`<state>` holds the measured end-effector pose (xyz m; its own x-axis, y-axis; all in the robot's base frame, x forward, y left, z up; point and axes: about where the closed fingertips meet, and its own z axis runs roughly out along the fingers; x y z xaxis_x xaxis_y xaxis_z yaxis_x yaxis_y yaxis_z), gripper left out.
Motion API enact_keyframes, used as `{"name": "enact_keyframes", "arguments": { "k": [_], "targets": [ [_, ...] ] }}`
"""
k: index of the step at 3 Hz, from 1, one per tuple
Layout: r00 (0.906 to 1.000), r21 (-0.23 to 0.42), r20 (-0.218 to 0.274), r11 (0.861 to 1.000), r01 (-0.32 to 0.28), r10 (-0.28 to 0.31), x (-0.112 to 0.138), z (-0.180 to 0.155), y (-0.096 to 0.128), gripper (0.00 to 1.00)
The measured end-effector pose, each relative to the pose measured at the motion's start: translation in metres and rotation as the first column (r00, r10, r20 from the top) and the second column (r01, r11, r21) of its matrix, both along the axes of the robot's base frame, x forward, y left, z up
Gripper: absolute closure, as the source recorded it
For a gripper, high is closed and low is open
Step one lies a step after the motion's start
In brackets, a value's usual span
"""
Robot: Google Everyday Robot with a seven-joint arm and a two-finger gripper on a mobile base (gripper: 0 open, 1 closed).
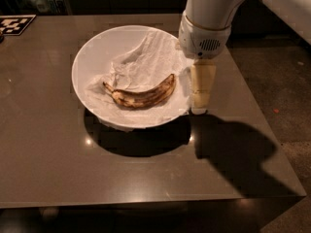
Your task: Pick banana from white bowl
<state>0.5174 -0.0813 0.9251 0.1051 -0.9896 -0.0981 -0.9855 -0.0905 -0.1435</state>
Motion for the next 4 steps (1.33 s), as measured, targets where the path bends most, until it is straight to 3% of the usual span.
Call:
{"name": "enact_keyframes", "arguments": {
  "k": [1,2,4],
  "targets": [
    [0.9997,0.008,-0.009,1.0,-0.025,0.025,0.009,0.001,0.019,0.0],
    [0.9985,0.015,-0.03,0.999,-0.045,0.046,0.019,-0.001,0.037,0.12],
    [0.9954,0.005,-0.071,0.998,-0.064,0.064,0.033,-0.017,0.058,0.23]
  ]
}}
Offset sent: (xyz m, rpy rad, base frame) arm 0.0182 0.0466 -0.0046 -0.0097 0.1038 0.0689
